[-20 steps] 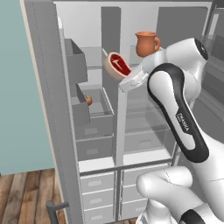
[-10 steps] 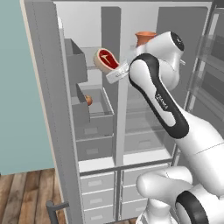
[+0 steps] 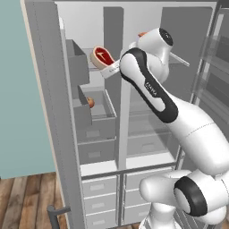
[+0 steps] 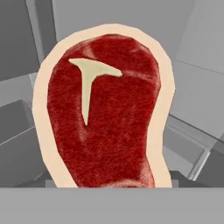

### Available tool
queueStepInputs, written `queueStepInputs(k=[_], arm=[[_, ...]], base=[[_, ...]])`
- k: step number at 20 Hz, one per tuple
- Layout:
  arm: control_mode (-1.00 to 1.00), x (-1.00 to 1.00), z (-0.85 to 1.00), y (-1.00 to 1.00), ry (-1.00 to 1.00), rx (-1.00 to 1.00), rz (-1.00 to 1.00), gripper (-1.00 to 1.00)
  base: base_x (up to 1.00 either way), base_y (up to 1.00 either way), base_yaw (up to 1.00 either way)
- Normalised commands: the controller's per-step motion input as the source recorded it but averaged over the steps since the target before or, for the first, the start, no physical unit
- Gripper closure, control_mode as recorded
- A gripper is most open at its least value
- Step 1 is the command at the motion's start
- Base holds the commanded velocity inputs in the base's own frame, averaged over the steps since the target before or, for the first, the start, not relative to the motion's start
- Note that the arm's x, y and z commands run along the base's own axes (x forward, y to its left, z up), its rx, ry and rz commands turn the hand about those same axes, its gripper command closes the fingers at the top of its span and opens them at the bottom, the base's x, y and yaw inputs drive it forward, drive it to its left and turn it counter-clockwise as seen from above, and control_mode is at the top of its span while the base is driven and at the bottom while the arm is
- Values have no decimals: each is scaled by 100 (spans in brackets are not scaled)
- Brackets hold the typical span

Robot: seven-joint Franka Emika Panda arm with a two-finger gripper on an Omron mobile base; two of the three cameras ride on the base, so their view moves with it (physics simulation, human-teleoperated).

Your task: There's a steak in the fridge that needs to be moved to the freezer for freezing. Pick up the steak from the fridge, place it on any shelf in the freezer, and close the fridge and freezer doors when done.

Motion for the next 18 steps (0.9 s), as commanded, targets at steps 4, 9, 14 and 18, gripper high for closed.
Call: queueStepInputs(k=[4, 9, 14, 18], arm=[[-100, 44, -13, 0, 0, -3, 0, 100], [-100, 43, -18, 6, 0, -3, -2, 100], [-100, 37, -5, 7, 0, -1, -8, 100], [-100, 34, 0, 18, 1, 0, -10, 100]], base=[[0, 0, 0], [0, 0, 0], [0, 0, 0], [0, 0, 0]])
